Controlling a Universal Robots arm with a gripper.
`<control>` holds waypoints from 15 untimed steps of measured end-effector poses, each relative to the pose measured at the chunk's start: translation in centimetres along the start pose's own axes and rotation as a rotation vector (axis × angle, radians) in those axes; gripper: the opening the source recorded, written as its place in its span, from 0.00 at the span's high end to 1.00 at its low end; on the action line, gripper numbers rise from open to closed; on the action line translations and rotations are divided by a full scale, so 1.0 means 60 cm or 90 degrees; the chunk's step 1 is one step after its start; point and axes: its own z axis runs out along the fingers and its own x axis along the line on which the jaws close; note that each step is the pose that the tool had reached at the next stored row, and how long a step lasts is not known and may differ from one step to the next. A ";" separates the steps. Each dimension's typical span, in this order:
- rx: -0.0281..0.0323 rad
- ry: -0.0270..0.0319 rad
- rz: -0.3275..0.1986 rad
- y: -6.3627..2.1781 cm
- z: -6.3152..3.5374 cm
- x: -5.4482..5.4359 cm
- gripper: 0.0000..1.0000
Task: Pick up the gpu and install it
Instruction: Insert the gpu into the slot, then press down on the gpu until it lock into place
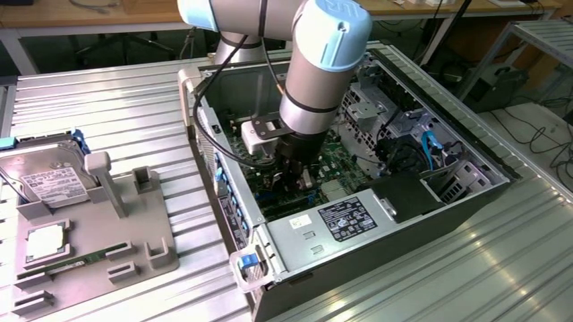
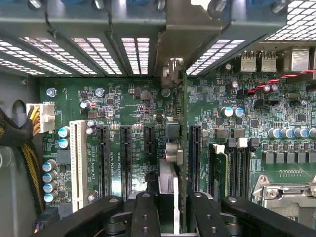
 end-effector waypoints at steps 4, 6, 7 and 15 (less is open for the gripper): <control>0.0001 -0.0002 0.000 0.000 0.000 0.000 0.73; 0.0004 -0.0002 0.000 0.000 0.000 0.000 0.73; 0.0020 -0.0023 0.000 0.000 0.001 -0.001 0.73; 0.0080 -0.0001 0.000 0.001 -0.041 -0.002 0.65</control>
